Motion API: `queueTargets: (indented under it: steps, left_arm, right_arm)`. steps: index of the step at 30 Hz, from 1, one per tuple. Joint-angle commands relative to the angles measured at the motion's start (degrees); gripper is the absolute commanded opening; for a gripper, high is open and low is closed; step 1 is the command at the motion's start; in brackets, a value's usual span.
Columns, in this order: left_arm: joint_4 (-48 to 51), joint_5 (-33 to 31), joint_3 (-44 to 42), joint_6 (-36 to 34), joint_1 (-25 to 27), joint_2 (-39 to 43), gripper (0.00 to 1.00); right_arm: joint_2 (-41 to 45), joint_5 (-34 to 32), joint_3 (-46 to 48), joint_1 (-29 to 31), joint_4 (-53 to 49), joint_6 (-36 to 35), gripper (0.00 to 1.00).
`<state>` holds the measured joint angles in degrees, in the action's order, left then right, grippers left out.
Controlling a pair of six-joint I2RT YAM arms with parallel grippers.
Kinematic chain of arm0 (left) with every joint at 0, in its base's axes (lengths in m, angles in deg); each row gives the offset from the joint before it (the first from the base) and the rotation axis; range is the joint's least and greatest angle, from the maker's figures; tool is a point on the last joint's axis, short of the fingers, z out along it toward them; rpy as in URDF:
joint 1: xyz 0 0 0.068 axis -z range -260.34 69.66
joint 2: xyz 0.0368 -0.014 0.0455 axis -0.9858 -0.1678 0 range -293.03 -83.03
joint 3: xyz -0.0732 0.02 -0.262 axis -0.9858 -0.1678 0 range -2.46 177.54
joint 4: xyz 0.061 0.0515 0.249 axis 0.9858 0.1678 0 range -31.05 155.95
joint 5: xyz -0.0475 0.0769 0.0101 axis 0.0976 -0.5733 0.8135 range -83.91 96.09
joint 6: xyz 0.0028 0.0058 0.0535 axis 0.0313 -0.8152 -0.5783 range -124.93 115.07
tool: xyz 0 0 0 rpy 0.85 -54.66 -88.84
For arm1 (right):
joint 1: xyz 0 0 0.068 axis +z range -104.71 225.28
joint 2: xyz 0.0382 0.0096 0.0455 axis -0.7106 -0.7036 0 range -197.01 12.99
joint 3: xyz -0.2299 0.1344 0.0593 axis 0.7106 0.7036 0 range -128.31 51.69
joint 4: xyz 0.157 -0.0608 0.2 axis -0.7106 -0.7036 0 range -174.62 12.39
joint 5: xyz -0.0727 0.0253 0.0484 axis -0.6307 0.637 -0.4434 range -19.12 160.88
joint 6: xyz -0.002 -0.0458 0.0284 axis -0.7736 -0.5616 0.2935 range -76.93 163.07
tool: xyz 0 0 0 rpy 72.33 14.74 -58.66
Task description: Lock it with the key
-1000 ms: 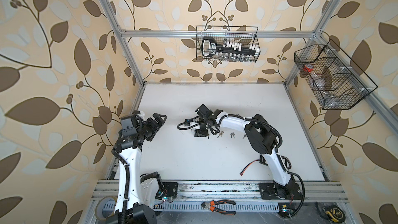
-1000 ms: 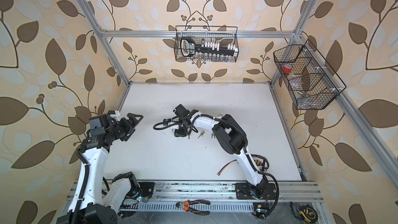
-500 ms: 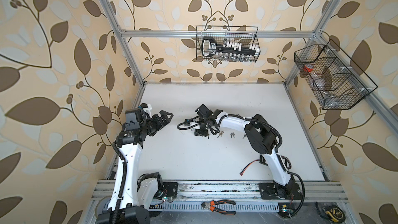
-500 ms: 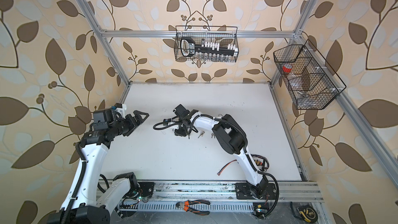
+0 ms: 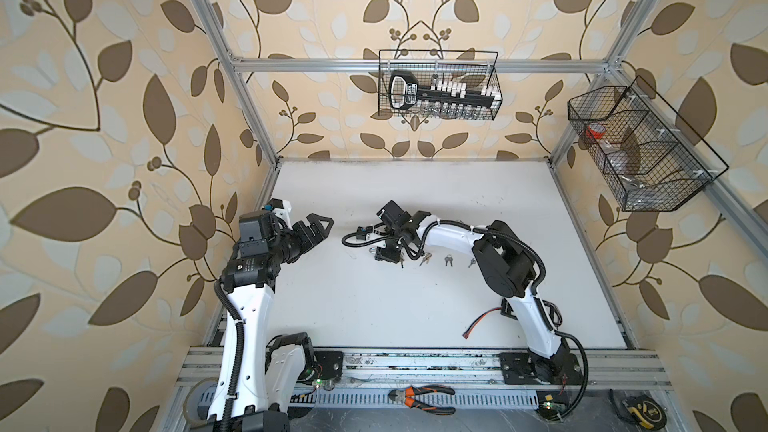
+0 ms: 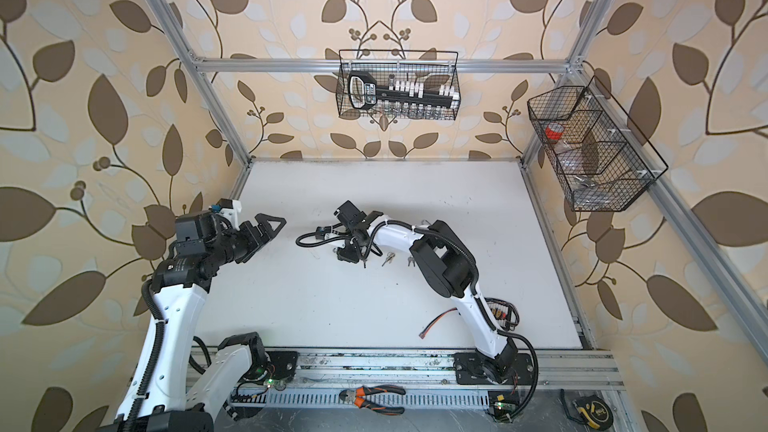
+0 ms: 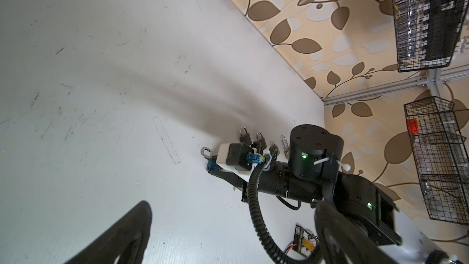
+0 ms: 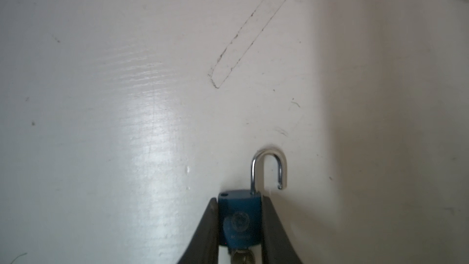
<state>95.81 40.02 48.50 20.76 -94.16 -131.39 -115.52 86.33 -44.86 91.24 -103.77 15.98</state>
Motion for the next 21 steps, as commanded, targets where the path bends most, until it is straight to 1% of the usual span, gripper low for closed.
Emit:
queueTargets:
  steps: [1,5,9,13,15,17,19,20,21]
  left_arm:
    - [0.7,-0.7,3.3,-0.1,0.4,1.5,0.99]
    - [-0.7,-0.1,3.7,0.8,1.1,3.1,0.99]
    - [-4.0,1.5,3.6,2.0,3.3,3.7,0.99]
    - [-6.4,2.3,4.1,2.7,6.5,3.5,0.99]
    - [-8.4,3.4,4.2,3.0,8.5,3.2,0.99]
    - [-11.1,4.8,3.8,3.8,10.2,3.0,0.98]
    - [-14.9,5.8,2.9,5.1,12.0,3.4,0.94]
    - [-17.4,5.8,2.3,6.1,12.9,3.8,0.94]
    - [-19.8,5.9,1.7,7.0,13.9,4.2,0.94]
  right_arm:
    - [6.8,2.2,1.3,-0.2,2.1,4.1,0.00]
    - [13.7,-0.8,7.3,-0.6,7.8,10.6,0.00]
    - [23.1,2.6,17.5,-1.9,15.9,16.6,0.00]
    - [32.5,3.8,27.3,-3.0,22.5,22.3,0.00]
    - [37.8,3.2,32.7,-3.1,26.0,24.1,0.00]
    - [42.6,2.8,36.5,-3.4,27.1,25.1,0.00]
    - [46.6,1.2,39.0,-3.8,27.3,26.4,0.00]
    - [48.6,1.5,39.8,-4.3,26.6,27.2,0.00]
    - [50.4,3.6,40.7,-5.2,26.2,27.9,0.00]
